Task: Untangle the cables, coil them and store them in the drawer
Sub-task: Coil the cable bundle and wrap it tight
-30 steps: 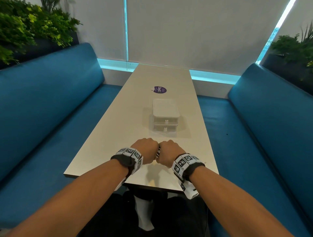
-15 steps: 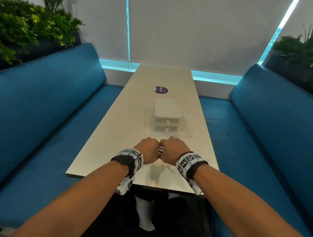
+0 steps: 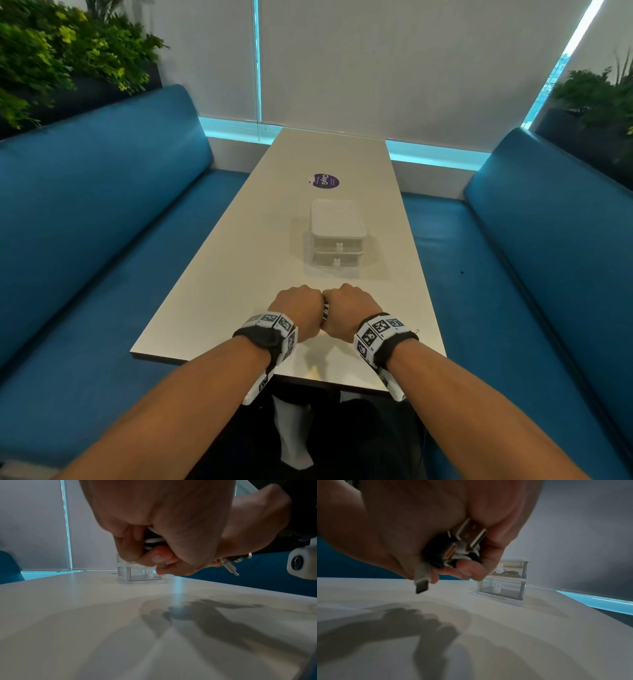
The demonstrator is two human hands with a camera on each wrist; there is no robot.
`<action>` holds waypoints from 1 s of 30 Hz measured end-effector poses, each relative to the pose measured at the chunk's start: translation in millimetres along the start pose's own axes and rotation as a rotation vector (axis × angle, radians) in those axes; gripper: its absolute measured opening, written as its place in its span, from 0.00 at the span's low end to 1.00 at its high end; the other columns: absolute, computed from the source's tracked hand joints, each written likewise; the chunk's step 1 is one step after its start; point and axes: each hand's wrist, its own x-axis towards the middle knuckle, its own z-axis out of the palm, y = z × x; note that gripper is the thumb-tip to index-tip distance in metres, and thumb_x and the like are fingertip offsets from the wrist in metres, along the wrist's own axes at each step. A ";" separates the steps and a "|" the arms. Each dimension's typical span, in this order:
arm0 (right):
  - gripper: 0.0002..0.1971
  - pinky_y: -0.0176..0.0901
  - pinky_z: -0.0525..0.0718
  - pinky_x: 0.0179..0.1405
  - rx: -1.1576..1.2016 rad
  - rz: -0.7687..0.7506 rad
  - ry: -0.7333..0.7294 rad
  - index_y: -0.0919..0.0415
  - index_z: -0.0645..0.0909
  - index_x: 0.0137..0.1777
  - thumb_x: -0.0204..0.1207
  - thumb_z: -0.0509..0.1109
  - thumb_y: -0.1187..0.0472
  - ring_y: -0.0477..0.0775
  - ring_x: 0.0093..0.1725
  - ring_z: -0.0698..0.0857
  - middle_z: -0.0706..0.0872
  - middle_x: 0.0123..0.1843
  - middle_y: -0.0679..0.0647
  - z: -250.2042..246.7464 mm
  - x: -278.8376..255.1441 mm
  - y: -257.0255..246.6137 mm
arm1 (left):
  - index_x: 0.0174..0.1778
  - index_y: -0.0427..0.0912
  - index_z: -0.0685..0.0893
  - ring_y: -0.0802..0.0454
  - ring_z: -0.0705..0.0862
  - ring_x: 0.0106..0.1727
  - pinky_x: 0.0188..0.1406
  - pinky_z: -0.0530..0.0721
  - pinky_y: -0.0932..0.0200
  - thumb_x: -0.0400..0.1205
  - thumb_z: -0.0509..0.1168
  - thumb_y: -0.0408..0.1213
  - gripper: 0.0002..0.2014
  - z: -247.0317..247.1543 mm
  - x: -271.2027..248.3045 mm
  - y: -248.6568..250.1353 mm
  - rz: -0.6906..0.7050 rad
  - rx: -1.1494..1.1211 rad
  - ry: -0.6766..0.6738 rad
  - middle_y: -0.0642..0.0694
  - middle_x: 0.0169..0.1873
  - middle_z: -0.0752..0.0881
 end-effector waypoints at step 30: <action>0.09 0.46 0.76 0.35 -0.098 -0.043 0.069 0.53 0.77 0.54 0.74 0.66 0.56 0.59 0.36 0.80 0.85 0.44 0.53 -3.4 39.7 28.7 | 0.44 0.47 0.77 0.47 0.81 0.34 0.33 0.77 0.56 0.77 0.64 0.37 0.03 -5.6 45.0 -17.1 0.045 -0.155 0.008 0.51 0.33 0.79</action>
